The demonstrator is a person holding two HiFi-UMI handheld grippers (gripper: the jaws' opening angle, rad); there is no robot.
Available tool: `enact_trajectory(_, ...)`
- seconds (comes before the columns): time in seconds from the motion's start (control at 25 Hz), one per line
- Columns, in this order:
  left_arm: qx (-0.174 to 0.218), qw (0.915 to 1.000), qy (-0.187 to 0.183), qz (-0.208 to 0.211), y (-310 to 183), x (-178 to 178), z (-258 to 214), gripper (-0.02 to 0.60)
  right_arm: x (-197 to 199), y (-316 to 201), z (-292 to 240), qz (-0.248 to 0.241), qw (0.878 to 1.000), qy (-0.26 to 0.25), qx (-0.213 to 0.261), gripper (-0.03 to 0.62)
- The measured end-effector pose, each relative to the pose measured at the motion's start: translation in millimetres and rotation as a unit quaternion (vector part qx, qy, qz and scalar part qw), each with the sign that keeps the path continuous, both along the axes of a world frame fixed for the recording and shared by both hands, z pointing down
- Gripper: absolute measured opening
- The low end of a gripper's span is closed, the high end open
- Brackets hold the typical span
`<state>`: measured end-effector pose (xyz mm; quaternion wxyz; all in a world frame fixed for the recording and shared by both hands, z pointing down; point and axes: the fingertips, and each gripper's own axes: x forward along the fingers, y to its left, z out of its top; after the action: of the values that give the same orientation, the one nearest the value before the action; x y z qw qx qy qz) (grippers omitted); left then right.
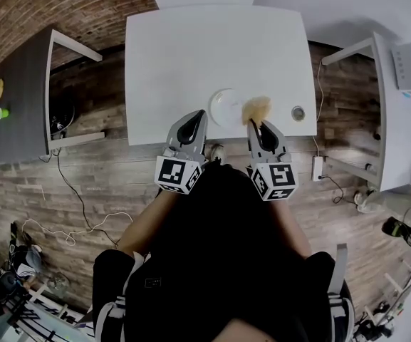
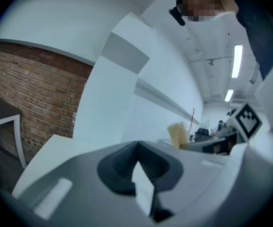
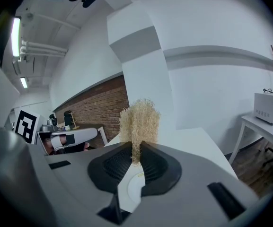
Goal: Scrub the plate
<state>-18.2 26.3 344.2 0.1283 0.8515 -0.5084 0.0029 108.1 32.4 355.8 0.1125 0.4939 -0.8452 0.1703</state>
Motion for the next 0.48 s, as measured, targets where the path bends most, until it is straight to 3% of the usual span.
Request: enact_trajectory(0.48,-0.01,0.9997,0.0,0.022,3.7,9.7,5.3,0.001,1.0,1.8,-1.6,0.003,1.0,0.0,-0.001,0.048)
